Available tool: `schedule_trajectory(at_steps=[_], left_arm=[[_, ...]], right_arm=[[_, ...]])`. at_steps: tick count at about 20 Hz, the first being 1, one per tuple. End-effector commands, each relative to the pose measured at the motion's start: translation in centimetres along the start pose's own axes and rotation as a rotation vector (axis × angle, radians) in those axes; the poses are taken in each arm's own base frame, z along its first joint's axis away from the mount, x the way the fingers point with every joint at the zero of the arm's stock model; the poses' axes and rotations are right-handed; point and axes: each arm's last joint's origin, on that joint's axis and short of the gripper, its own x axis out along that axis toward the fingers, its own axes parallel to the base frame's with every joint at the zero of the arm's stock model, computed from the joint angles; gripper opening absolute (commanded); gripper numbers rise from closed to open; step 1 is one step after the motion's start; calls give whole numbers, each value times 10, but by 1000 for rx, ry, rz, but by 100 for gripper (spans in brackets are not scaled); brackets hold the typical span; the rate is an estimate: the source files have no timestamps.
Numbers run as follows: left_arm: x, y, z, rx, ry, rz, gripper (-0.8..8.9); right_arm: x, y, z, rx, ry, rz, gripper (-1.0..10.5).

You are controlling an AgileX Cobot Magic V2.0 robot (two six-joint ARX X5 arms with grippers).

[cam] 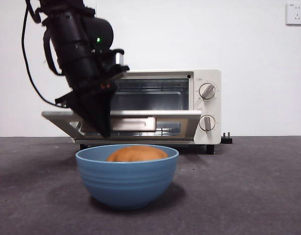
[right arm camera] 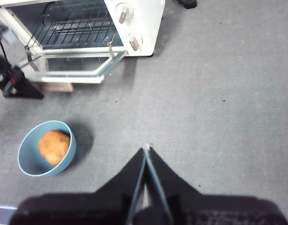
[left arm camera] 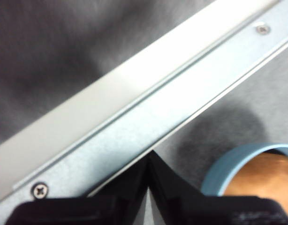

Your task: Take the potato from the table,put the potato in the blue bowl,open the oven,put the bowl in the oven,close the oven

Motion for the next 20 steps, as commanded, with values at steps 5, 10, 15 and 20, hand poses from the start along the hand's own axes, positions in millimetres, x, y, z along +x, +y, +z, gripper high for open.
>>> schedule_trajectory(at_steps=[5,10,15,20], left_arm=[[13,9,-15,-21,-70,82,-6],[5,6,-18,-17,-87,79,-6],[-60,-11,-31,8,-203,89,-6],[-143,-35,-75,21,-325,98,-6]], right_arm=[[0,-2,-2,-14,10,-14,-11],[0,-2,-2,-14,10,-13,-11],[0,1,-3,-13,61,53,-11],[2,5,-4,-19,135,136,-11]])
